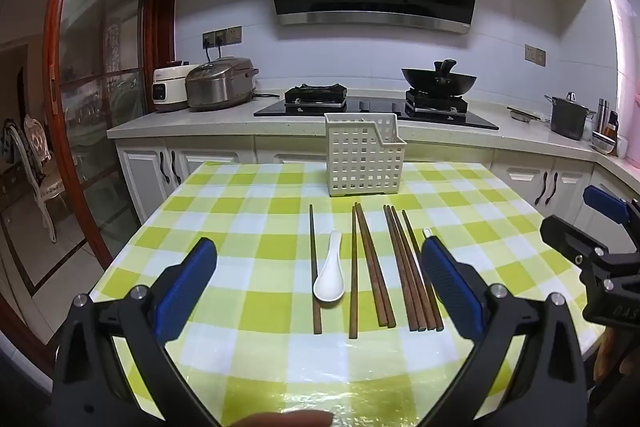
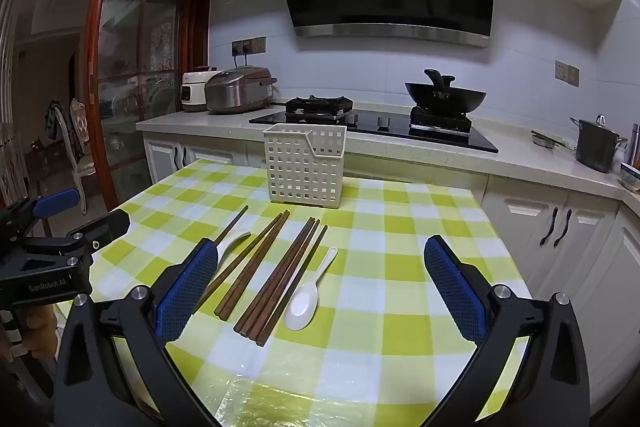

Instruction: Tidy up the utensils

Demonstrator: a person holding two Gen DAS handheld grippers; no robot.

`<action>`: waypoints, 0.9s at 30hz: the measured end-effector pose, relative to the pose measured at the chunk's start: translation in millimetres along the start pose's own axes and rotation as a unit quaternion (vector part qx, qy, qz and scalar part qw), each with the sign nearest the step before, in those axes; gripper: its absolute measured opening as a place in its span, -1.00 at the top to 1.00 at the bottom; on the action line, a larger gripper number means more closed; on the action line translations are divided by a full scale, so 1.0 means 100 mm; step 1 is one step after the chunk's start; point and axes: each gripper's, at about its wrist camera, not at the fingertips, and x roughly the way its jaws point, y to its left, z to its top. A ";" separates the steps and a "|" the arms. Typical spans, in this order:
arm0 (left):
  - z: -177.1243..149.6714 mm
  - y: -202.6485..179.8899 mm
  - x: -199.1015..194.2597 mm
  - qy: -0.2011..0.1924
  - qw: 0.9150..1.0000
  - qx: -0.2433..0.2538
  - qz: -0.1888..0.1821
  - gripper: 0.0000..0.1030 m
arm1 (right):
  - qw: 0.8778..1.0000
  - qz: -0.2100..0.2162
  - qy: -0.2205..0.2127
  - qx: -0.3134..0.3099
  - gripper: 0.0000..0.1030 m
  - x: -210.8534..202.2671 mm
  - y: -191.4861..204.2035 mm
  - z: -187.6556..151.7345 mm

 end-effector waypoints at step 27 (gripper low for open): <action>0.02 0.04 0.00 0.002 1.000 -0.010 -0.008 -0.92 | 1.000 0.000 0.001 0.000 -0.88 -0.02 0.00 0.01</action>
